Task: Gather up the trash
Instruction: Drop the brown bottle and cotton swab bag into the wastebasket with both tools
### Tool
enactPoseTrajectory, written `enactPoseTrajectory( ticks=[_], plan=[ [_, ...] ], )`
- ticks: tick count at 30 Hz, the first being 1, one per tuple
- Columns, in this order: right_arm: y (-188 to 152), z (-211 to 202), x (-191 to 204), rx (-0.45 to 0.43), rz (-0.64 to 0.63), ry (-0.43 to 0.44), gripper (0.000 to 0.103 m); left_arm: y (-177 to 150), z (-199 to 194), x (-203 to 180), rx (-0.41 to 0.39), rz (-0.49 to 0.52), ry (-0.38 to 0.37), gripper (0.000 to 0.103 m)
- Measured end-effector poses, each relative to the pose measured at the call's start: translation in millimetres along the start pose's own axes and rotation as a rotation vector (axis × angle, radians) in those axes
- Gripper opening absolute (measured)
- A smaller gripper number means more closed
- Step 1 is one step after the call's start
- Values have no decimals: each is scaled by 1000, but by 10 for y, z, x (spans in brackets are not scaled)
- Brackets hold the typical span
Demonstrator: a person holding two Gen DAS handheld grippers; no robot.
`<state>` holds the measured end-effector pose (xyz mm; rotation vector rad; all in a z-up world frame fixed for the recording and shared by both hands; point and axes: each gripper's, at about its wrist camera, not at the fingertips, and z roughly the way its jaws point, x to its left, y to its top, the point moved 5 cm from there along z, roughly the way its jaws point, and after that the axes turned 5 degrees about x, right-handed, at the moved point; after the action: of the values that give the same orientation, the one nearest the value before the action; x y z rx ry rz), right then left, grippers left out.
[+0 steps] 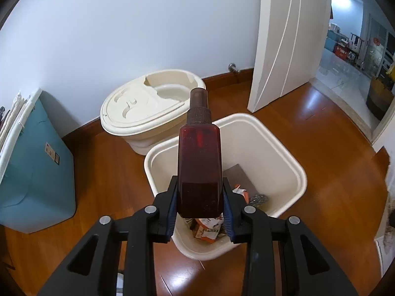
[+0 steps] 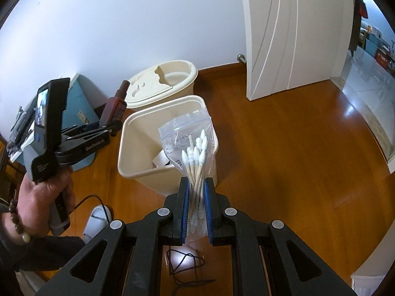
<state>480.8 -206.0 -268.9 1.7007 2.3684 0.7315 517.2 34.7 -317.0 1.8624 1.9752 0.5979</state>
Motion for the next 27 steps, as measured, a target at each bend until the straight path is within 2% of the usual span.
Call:
enactPoseTrajectory(
  ticks=[4,14,21,27],
  plan=[
    [28,97,13,13,4,-3,12,53,93,31,3,19,14,31],
    [97,229,122,24,-2,8,12,41,-112,242,-26,-34,22,31],
    [336,368,370,15,-9,27,12,-51,-403,465,-38,-85,16,31],
    [623,645,690,20,-29,36,12,-125,-520,726,-41,-125,25,31]
  ],
)
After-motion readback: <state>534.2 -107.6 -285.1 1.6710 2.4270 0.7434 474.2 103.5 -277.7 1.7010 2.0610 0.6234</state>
